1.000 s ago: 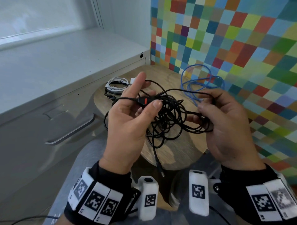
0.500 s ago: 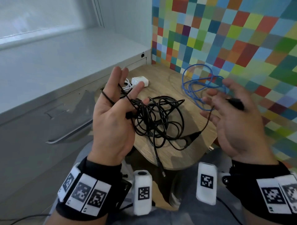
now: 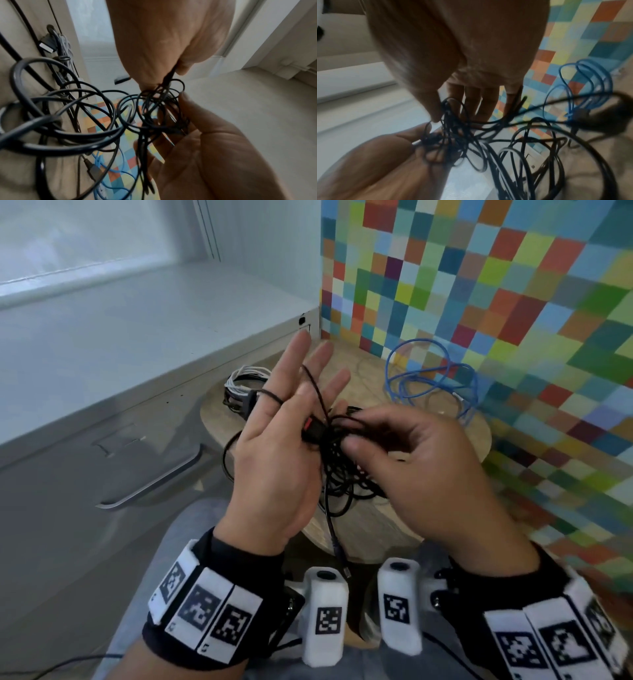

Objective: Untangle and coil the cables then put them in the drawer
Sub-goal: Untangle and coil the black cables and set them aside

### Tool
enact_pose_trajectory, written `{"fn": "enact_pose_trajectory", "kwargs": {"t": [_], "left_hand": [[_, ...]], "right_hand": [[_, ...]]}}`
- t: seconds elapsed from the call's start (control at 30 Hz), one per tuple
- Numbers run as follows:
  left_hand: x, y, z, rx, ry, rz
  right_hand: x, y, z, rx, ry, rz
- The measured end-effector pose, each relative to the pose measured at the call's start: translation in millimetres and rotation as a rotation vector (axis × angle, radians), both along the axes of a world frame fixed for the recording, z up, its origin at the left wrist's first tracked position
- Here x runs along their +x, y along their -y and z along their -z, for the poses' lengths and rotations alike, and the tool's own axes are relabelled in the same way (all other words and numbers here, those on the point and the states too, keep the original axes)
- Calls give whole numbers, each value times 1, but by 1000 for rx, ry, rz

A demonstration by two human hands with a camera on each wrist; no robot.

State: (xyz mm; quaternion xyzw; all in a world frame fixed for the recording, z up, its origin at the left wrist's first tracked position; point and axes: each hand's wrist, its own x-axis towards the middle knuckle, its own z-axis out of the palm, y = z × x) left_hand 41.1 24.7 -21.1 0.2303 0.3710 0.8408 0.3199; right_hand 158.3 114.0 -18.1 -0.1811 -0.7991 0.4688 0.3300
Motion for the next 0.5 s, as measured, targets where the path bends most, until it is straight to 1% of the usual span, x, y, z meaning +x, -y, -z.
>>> {"fn": "enact_pose_trajectory", "kwargs": {"t": [0.1,0.17,0.23,0.4,0.43,0.5], "left_hand": [[-9,8,3,-82,-96,-9],[-15,13,5,-146,-189,-28],[-17,14,6,-153,-232,-54],[-17,16,6,16,-145,-103],[-20,18,6,12,-127,-107],[-25,20,6,-109,-118,-88]], "right_hand": [[-2,-8,4,-153,-120,107],[0,-15,7,-298,-198,137],[0,-17,9,-421,-264,163],[-1,-19,14,-514,-329,224],[0,-21,14,-550,-356,234],[3,-24,14,-595,-392,257]]}}
